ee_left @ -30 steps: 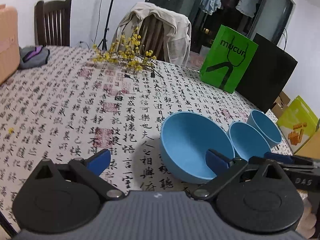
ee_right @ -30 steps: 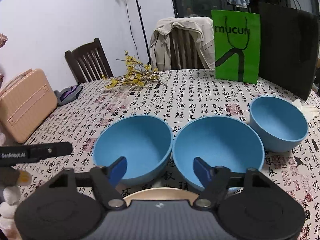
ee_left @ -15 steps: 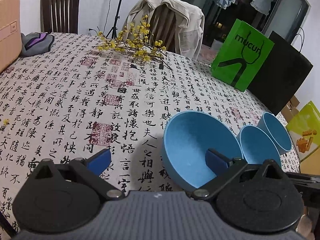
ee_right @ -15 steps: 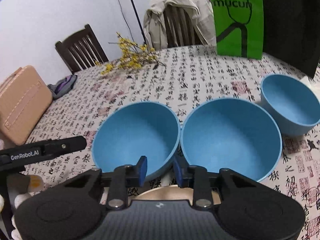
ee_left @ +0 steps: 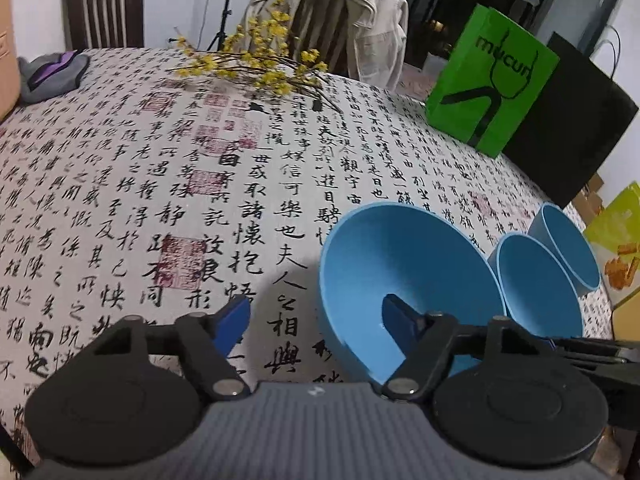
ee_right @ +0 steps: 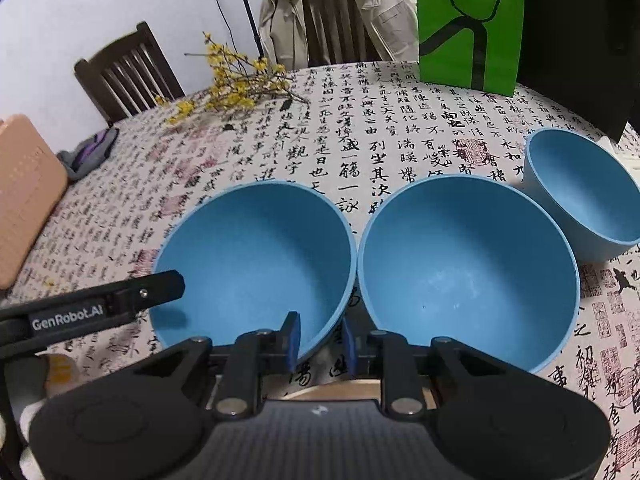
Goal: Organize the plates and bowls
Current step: 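Close both grippers on the blue bowl rim, then lift and carry the blue bowl toward the pink suitcase and vase with both grippers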
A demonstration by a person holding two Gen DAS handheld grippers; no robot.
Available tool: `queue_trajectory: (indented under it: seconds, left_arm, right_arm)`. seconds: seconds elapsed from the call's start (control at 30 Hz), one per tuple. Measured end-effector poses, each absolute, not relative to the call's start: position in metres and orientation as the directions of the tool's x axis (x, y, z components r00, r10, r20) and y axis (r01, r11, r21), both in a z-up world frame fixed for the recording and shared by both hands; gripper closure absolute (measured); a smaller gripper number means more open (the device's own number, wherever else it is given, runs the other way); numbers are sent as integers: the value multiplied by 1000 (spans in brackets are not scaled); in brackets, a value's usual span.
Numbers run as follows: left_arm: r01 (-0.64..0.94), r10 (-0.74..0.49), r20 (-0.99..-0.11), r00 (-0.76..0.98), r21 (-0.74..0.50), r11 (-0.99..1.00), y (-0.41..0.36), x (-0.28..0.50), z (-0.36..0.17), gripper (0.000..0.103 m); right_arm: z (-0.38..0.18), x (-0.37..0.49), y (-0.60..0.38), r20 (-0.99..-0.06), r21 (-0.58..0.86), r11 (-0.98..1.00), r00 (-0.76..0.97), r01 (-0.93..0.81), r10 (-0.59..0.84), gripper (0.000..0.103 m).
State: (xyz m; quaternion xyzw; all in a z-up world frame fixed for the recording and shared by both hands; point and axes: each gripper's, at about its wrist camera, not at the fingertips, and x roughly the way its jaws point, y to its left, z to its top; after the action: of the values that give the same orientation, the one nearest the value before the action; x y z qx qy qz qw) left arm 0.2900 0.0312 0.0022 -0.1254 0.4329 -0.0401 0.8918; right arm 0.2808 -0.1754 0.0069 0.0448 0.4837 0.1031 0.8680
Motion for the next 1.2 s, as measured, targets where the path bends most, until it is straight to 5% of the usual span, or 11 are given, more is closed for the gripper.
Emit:
queue_trajectory:
  seconds: [0.13, 0.3, 1.2]
  left_arm:
    - [11, -202, -772, 602, -245, 970, 24, 299, -4, 62]
    - [41, -183, -786, 590, -197, 980, 17, 307, -11, 81]
    - [31, -116, -776, 620, -123, 992, 12, 293, 2, 82]
  right_arm:
    - [3, 287, -169, -840, 129, 982, 510, -141, 184, 82]
    - [2, 291, -159, -838, 52, 984, 529, -169, 135, 85]
    - [11, 281, -151, -821, 17, 973, 552, -232, 145, 85]
